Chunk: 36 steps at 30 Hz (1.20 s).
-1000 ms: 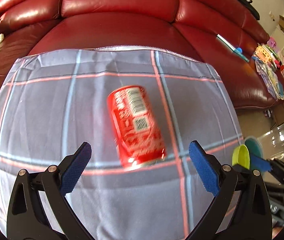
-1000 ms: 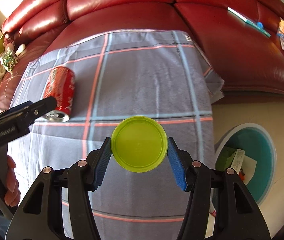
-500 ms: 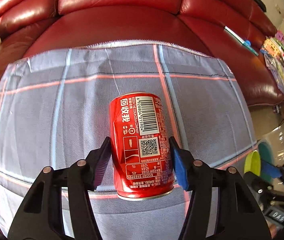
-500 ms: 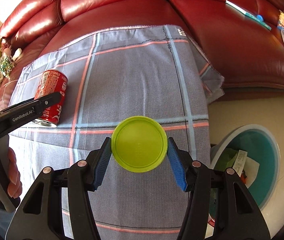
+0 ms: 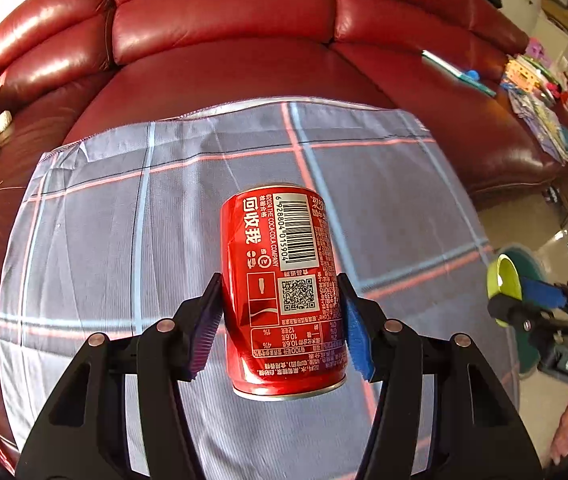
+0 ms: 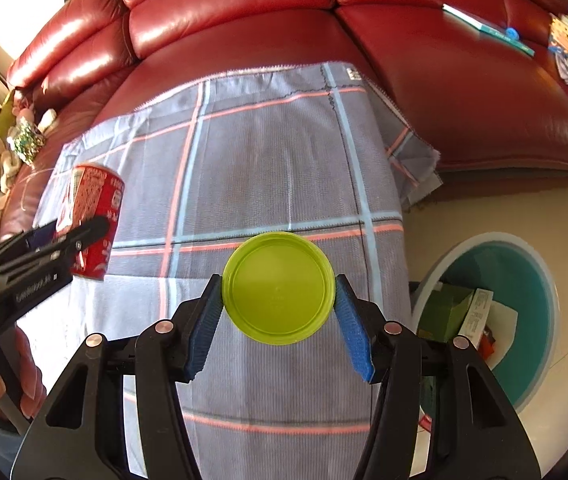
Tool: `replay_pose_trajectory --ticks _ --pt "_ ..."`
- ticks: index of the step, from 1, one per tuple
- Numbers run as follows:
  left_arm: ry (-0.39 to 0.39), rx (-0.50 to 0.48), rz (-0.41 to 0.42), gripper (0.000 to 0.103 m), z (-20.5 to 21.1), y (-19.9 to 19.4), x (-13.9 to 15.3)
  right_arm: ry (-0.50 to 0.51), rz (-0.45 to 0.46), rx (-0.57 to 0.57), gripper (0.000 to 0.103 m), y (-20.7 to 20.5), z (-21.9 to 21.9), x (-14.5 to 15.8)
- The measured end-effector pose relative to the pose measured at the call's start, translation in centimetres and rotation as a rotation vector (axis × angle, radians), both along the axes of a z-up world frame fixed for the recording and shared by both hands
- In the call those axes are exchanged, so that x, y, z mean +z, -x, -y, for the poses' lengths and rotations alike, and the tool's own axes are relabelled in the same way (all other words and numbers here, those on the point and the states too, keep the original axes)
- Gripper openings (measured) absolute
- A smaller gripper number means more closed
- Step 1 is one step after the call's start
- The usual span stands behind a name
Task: Collect trash
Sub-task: 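Carry the red can and yellow-green lid over the teal bin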
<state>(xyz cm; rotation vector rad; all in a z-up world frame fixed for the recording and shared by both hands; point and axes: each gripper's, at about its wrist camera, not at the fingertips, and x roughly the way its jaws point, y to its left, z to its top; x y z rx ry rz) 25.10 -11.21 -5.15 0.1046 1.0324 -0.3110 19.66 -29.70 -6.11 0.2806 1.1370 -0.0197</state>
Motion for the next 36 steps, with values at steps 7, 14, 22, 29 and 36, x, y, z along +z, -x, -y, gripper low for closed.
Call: replay_pose_trajectory --ticks 7,14,22,29,36 --pt "0.013 -0.059 0.036 0.053 1.6 4.9 2.7 -0.002 0.048 -0.017 0.057 3.7 1.1 2.4" --pt "0.023 -0.098 0.061 0.053 3.8 9.4 4.5 0.003 0.091 -0.040 0.057 8.2 3.2 4.2" --pt "0.030 -0.169 0.074 0.053 7.6 14.0 5.5 0.007 0.124 -0.069 0.057 12.9 6.4 4.9" --pt "0.015 -0.272 0.070 0.053 12.3 15.6 5.5 0.021 0.141 -0.141 0.057 15.7 11.0 5.2" --pt "-0.011 -0.357 0.035 0.053 17.5 16.1 3.9 0.004 0.150 -0.234 0.057 17.6 16.2 4.9"
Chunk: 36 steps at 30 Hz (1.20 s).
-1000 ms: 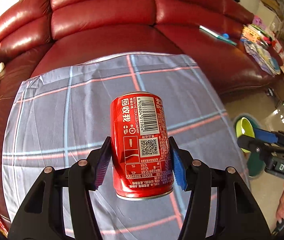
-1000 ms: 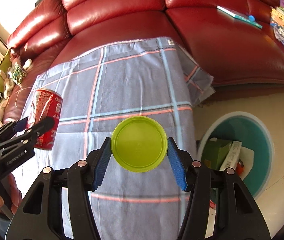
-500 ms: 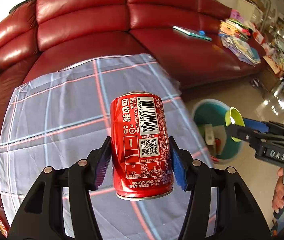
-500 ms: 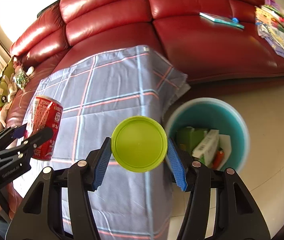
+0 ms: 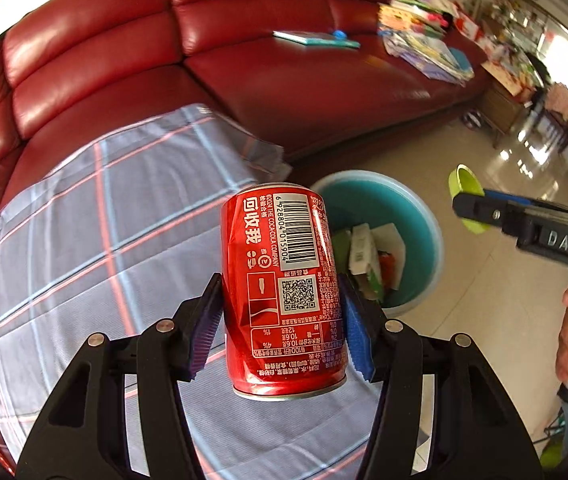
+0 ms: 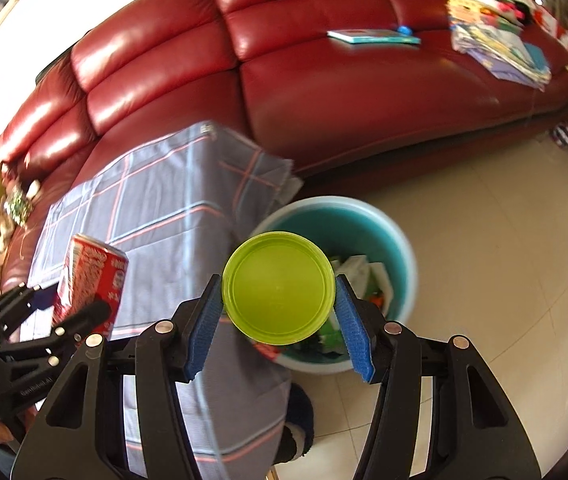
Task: Collect trash
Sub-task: 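Carry the red can and yellow-green lid over the teal bin, then open both tools to drop the can and lid into the bin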
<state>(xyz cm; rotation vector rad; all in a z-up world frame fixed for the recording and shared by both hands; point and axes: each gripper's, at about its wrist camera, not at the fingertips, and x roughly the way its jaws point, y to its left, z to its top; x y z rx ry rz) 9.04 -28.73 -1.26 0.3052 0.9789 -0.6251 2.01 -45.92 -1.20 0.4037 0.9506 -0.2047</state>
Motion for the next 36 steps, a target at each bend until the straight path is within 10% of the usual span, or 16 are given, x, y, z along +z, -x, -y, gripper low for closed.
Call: replay_pose_trajectory --ticks 33,36 --pt "-0.069 -0.168 -0.148 0.055 13.9 -2.3 -7.8 -0.063 -0.106 -0.122 0.057 -0.7 8.8 -6.5" --pt "-0.079 -0.154 -0.158 0.072 14.2 -2.7 -8.3 -0.062 -0.113 -0.121 0.057 -0.8 8.8 -6.8"
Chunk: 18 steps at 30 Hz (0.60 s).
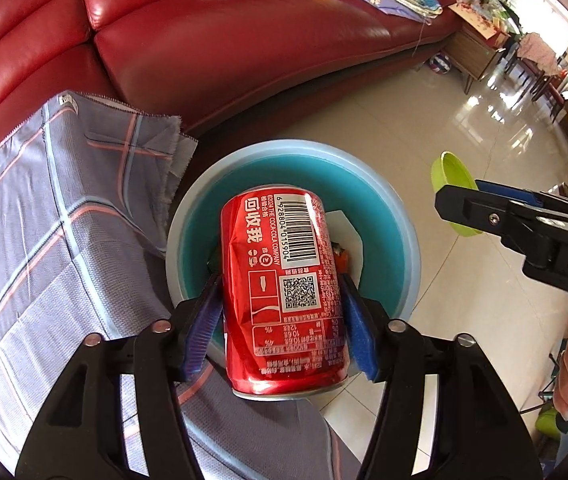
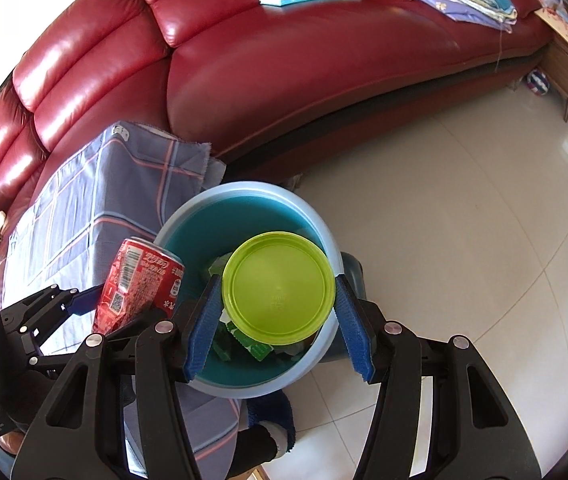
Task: Collect trash
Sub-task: 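Open both tools to drop the can and lid into the bin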
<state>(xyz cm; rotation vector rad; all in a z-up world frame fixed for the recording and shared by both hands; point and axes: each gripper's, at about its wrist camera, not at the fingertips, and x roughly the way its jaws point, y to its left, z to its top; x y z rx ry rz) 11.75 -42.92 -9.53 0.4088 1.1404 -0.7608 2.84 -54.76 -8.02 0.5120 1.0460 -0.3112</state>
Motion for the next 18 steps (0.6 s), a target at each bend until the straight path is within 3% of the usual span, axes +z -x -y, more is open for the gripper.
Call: replay_pose_trajectory --ticks 1,6,18 --pt "-0.005 0.008 0.011 0.082 0.0 0.0 0.0 -0.001 -0.002 0.001 0.057 -0.1 0.0 -0.1" --pt "-0.015 0.025 0.052 0.089 -0.7 0.1 0.4 -0.010 -0.008 0.008 0.057 -0.4 -0.1 -0.5" --pt "0.002 0.091 0.089 0.093 -4.7 0.5 1.9 -0.048 -0.035 0.072 0.058 -1.5 -2.3 -1.4"
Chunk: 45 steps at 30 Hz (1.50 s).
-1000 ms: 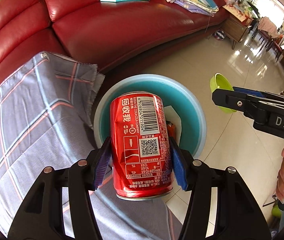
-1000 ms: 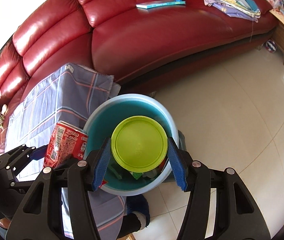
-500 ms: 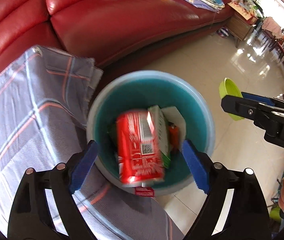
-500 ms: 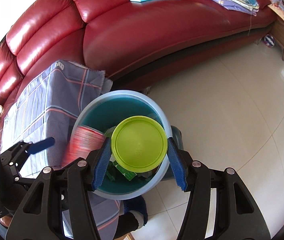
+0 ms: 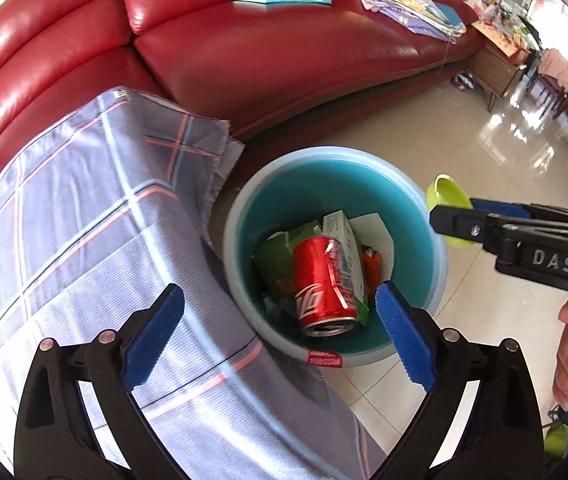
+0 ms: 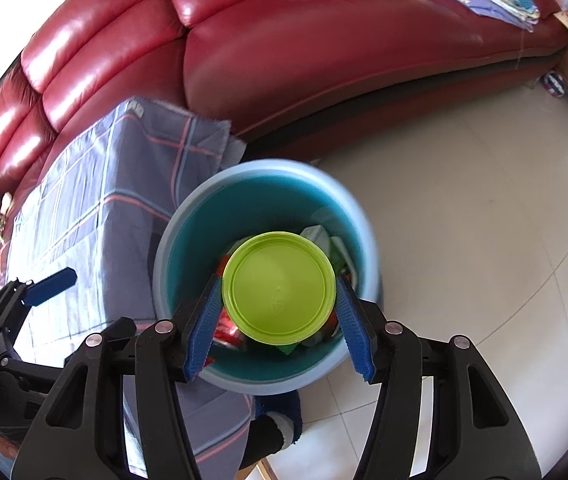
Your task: Collect trash
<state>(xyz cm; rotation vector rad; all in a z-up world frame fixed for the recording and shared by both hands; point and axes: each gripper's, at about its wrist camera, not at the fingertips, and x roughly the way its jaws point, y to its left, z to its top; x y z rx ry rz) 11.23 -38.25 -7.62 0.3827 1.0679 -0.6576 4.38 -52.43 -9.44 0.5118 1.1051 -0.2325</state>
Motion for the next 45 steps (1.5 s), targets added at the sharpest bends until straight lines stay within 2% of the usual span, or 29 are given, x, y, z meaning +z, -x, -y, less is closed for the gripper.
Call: replay_pose_trajectory --ticks 1,2,3,6,8,12,19,30,38,45 --pt "-0.005 0.009 0.002 0.093 -0.4 0.1 0.0 -0.024 -0.006 0.007 0.058 -0.2 -0.2 -0.2" --pt "-0.009 0.011 0.003 0.093 -0.6 0.1 0.1 -0.054 -0.016 0.014 0.064 -0.3 -0.3 -0.4" --pt "-0.014 0.011 0.005 0.093 -0.9 0.1 0.1 -0.070 -0.025 0.015 0.076 -0.4 -0.5 -0.6" --pt "-0.009 0.022 0.008 0.093 -1.7 0.3 0.4 -0.056 -0.020 0.022 0.079 -0.3 -1.3 -0.3" --pt "0.002 0.028 0.000 0.093 -2.4 0.5 0.7 -0.056 -0.009 0.024 0.089 -0.1 -1.6 0.1" --pt "0.001 0.065 -0.008 0.096 -4.1 1.0 1.5 -0.010 0.015 0.037 0.099 0.5 -2.7 1.7" --pt "0.026 0.124 0.021 0.096 -7.2 2.1 3.2 0.074 0.010 0.073 0.099 1.7 -5.2 3.5" --pt "0.090 0.172 0.095 0.096 -11.7 5.0 6.8 0.309 0.019 0.128 0.099 5.4 -10.6 7.7" --pt "0.132 0.207 0.137 0.096 -14.7 7.0 8.6 0.382 0.027 0.150 0.099 7.8 -13.7 9.3" --pt "0.136 0.226 0.159 0.096 -16.4 8.4 9.0 0.374 0.040 0.151 0.099 9.1 -15.3 9.8"
